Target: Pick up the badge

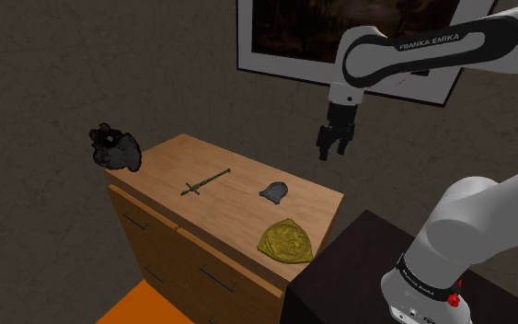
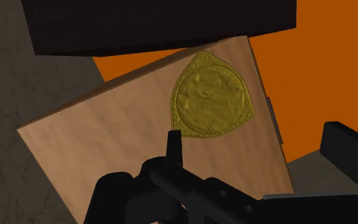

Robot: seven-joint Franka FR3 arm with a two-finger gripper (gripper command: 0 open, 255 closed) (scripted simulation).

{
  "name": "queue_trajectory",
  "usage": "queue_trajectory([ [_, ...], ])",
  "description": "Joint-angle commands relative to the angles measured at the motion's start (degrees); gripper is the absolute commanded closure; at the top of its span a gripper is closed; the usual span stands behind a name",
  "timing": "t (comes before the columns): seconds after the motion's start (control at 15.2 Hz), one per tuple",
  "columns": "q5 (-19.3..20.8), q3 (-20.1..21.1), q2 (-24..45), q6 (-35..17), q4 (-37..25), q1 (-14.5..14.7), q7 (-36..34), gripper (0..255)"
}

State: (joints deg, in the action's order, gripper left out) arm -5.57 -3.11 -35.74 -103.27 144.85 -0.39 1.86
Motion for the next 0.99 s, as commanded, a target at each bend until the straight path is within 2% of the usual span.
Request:
queue_trajectory([
  [0.0,0.1,-0.4,3.5,-4.6,0.4,-0.4,0.3,0],
  [0.46,-0.4,-2.2,16.9,-19.3,0.1,-1.4,1.9,0],
  [0.92,-3.1,-4.1,32.2,-31.6,-4.4,-2.0,4.5,0],
])
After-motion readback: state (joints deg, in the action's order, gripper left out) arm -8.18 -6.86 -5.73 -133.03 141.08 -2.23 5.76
